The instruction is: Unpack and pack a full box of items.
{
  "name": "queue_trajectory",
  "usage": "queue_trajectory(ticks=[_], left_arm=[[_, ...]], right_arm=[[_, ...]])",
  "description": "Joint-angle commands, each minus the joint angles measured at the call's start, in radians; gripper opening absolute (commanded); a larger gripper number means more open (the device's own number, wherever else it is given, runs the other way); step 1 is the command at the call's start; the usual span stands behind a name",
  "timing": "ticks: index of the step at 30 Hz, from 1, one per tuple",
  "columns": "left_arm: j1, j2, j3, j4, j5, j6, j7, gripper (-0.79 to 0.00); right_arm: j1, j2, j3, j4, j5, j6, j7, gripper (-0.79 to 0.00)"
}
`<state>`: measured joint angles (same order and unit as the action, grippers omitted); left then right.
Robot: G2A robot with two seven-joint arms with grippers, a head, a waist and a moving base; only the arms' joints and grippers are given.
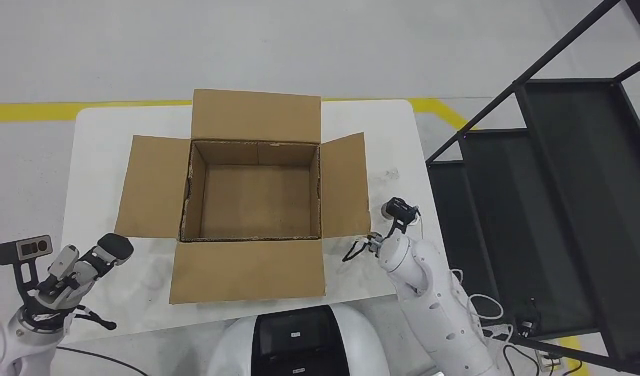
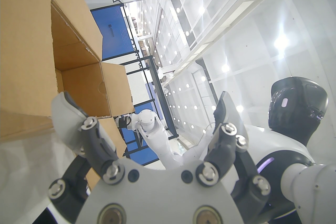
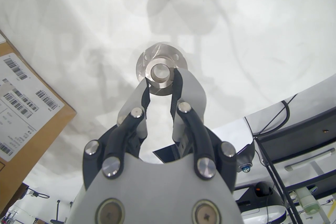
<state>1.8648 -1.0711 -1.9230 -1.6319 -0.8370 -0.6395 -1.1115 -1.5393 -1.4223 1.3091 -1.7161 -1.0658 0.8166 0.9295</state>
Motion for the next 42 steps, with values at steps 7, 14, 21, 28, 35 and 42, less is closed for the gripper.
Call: queue_trajectory(ticks=[7,14,21,28,35,42], left_arm=[[0.000,0.000,0.000,0.000,0.000,0.000,0.000,0.000],[0.000,0.000,0.000,0.000,0.000,0.000,0.000,0.000],[0.000,0.000,0.000,0.000,0.000,0.000,0.000,0.000],[0.000,0.000,0.000,0.000,0.000,0.000,0.000,0.000],[0.000,0.000,0.000,0.000,0.000,0.000,0.000,0.000],[0.000,0.000,0.000,0.000,0.000,0.000,0.000,0.000]], right_arm=[[0.020,-0.004,-0.015,0.037,0.020,0.015,-0.026,-0.154],[0.041,-0.006,-0.026,0.052,0.025,0.027,-0.044,-0.360],[0.056,-0.009,-0.038,0.074,0.032,0.043,-0.060,-0.493],[0.063,-0.012,-0.050,0.099,0.041,0.058,-0.080,-0.548],[0.071,-0.012,-0.059,0.113,0.035,0.071,-0.077,-0.653],[0.054,-0.005,-0.050,0.063,0.009,0.073,-0.057,-0.785]])
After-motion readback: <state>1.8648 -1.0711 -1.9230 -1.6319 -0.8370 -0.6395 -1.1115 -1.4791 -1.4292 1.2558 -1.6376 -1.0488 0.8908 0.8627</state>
